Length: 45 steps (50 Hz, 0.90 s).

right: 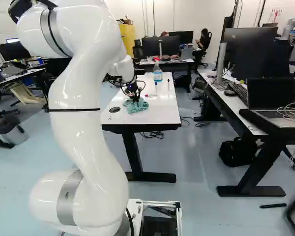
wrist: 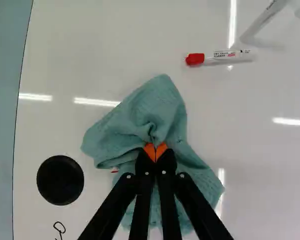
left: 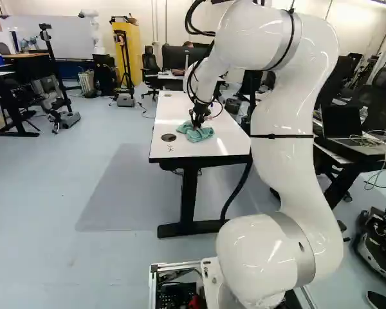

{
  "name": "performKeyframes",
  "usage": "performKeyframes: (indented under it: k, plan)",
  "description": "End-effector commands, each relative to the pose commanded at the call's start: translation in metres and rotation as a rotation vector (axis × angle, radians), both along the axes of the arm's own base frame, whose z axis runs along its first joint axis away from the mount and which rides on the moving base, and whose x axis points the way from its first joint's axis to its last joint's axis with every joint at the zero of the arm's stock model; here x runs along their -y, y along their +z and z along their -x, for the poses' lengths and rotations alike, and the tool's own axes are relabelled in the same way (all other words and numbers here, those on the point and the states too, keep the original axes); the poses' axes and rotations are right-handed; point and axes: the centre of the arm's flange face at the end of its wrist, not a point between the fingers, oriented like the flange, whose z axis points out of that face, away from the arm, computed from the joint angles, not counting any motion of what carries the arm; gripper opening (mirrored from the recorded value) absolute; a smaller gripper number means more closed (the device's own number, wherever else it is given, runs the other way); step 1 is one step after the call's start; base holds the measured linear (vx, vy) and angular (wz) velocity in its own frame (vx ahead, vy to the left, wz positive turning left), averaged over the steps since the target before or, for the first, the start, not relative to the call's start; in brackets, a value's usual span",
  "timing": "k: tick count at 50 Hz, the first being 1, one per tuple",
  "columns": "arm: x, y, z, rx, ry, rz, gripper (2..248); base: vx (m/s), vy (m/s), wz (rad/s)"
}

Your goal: Clean the table with the green towel

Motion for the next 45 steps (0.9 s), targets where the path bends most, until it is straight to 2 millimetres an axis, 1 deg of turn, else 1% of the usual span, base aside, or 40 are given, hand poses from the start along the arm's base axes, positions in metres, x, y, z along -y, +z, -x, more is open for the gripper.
performKeyframes:
  k: [9,21,33,45]
  plan:
    - [-0.016,-0.001,-0.009,0.009,0.023,-0.001,21,0.0,0.0,0.0]
    - [-0.038,-0.001,-0.007,0.009,0.057,-0.001,21,0.0,0.0,0.0]
    - [-0.056,0.0,0.006,0.0,0.086,0.0,21,0.0,0.0,0.0]
    - [-0.059,0.001,0.026,-0.016,0.096,0.002,21,0.0,0.0,0.0]
